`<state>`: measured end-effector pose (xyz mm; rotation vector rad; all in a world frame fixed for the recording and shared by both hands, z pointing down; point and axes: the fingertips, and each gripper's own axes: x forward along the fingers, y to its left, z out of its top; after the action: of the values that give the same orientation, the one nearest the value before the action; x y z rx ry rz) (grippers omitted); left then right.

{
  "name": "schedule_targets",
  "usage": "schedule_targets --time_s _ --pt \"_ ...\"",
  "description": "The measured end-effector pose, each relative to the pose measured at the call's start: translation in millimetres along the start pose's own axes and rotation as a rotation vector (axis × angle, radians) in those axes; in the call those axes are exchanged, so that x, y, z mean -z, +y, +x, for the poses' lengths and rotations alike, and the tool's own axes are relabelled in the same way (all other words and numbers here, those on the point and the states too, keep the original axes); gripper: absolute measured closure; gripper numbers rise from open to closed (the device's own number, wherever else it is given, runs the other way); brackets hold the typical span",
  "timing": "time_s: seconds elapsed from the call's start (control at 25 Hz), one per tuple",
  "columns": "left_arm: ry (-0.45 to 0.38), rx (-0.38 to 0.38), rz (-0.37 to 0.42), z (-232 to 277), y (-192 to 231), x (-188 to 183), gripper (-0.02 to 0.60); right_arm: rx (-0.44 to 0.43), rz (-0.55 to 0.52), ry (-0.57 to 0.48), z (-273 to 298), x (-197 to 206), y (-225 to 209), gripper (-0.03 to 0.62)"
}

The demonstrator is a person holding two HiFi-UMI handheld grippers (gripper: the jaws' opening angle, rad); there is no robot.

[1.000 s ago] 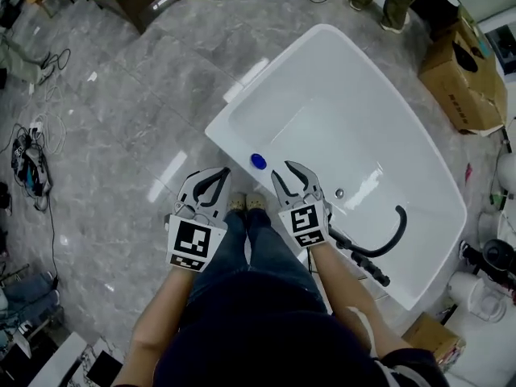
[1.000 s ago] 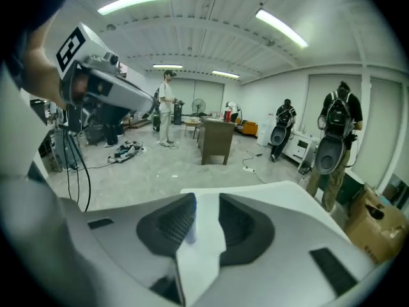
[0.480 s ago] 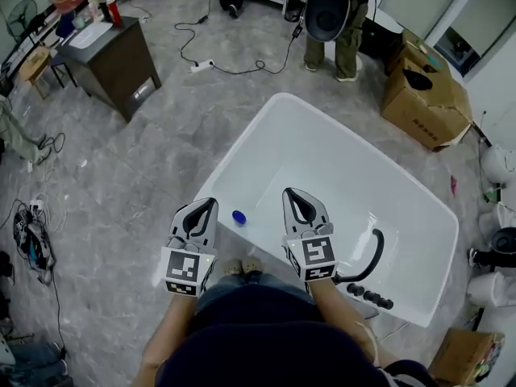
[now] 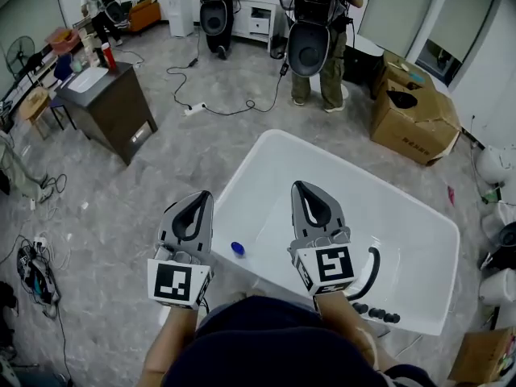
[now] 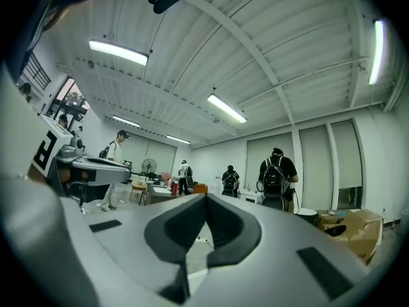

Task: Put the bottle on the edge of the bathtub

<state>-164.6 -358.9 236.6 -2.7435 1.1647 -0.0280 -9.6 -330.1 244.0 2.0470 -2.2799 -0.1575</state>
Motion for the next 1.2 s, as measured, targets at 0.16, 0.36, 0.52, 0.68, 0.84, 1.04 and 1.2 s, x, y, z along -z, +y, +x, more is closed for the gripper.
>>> schedule_targets --time_s 0.16,0.36,0.52,0.68,0.84,1.04,1.2 --pt "-0.067 -0.018 0.02 1 1 -39 0.558 0.02 -0.002 -0.04 0 -26 -9 0.566" --pt "-0.071 -0.036 0.0 4 1 -54 0.558 0.01 0.004 -0.055 -3 -42 -14 0.566" --pt "-0.056 -0.043 -0.005 3 4 -48 0.558 0.004 0.001 -0.057 -3 -42 -11 0.566" --pt "-0.044 -0.043 -0.003 4 5 -42 0.558 0.002 -0.003 -0.052 0 -39 -10 0.566" --pt "-0.039 -0.035 0.0 3 3 -43 0.558 -0.01 -0.011 -0.044 1 -39 -8 0.566" --pt "-0.031 -0.023 0.0 7 -1 -41 0.558 -0.013 -0.001 -0.036 1 -35 -11 0.566" --pt "-0.037 -0.009 0.0 8 -4 -37 0.558 -0.011 0.012 -0.036 2 -29 -16 0.566"
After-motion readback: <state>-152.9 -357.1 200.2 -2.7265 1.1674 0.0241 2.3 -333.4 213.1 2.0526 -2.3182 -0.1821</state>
